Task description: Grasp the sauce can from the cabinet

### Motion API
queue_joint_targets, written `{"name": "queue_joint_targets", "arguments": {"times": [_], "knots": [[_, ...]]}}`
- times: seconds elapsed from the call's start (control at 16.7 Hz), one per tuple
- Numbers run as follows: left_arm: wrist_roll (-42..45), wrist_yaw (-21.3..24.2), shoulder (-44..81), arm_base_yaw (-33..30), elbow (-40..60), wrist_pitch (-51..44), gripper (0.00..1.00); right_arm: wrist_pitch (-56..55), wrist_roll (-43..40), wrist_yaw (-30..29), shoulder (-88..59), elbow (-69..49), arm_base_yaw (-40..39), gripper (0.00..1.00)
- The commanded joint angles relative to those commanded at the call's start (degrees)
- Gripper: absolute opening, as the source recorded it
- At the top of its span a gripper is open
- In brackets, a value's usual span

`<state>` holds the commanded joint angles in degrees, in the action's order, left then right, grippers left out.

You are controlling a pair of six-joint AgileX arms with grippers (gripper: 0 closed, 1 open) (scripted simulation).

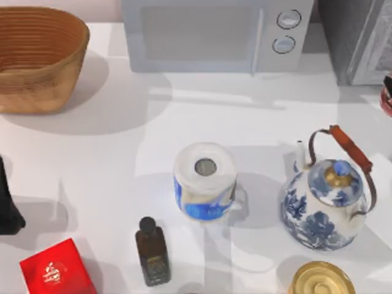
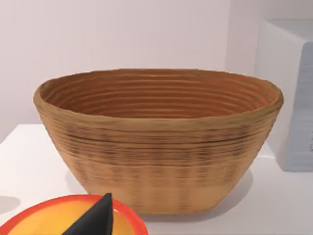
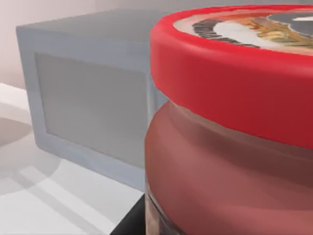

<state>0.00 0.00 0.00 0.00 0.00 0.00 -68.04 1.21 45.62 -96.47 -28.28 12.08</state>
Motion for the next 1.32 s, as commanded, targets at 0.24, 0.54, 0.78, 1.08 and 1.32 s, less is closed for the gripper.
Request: {"name": "queue_joint_targets", "arguments": {"times": [0.24, 0.54, 0.78, 1.08, 1.32], "knots": [[0.0, 0.0, 0.0, 0.0, 0.0, 0.0, 1.0, -8.19, 0.03, 5.38, -11.38, -3.46, 1.45, 0.0], [0.0, 0.0, 0.0, 0.0, 0.0, 0.0, 1.0, -17.14, 0.1, 11.21, -23.78, -7.22, 3.11, 0.0], [0.0, 0.0, 0.0, 0.0, 0.0, 0.0, 1.0, -18.56, 0.02, 12.12, -25.34, -7.9, 3.34, 0.0], [0.0, 0.0, 0.0, 0.0, 0.0, 0.0, 1.0, -18.56, 0.02, 12.03, -25.18, -7.73, 2.95, 0.0], [0.0, 0.0, 0.0, 0.0, 0.0, 0.0, 1.0, -22.17, -2.78, 12.39, -23.01, -8.86, -0.14, 0.0]]}}
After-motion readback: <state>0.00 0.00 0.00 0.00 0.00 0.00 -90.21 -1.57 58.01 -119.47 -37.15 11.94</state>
